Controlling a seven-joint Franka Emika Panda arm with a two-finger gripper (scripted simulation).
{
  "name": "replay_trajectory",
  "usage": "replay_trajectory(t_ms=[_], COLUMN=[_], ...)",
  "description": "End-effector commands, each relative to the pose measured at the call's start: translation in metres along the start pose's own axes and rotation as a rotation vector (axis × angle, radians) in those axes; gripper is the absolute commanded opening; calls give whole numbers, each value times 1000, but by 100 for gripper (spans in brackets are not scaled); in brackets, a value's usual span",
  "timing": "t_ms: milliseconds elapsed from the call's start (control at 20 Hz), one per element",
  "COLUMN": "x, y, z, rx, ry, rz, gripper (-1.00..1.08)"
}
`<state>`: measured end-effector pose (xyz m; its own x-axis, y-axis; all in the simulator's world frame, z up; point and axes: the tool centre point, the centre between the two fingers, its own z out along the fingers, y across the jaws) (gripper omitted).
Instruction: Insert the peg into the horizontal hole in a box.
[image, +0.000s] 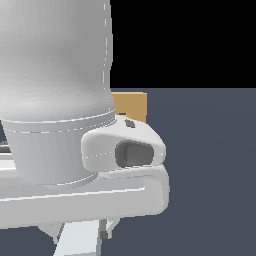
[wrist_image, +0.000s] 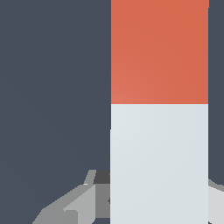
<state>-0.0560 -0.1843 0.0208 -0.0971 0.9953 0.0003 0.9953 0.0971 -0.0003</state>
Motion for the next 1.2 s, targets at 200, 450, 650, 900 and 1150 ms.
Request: replay_trajectory(t_ms=[200, 450, 650, 900, 1150], x=[0, 1, 14, 46, 97], y=[0, 1, 5, 16, 34], z=[0, 0, -3, -10, -21], rx=[0, 0, -1, -1, 0], ry=[0, 0, 0, 0, 0], rz=[0, 0, -2, -7, -14], gripper=[-100, -100, -100, -100, -100])
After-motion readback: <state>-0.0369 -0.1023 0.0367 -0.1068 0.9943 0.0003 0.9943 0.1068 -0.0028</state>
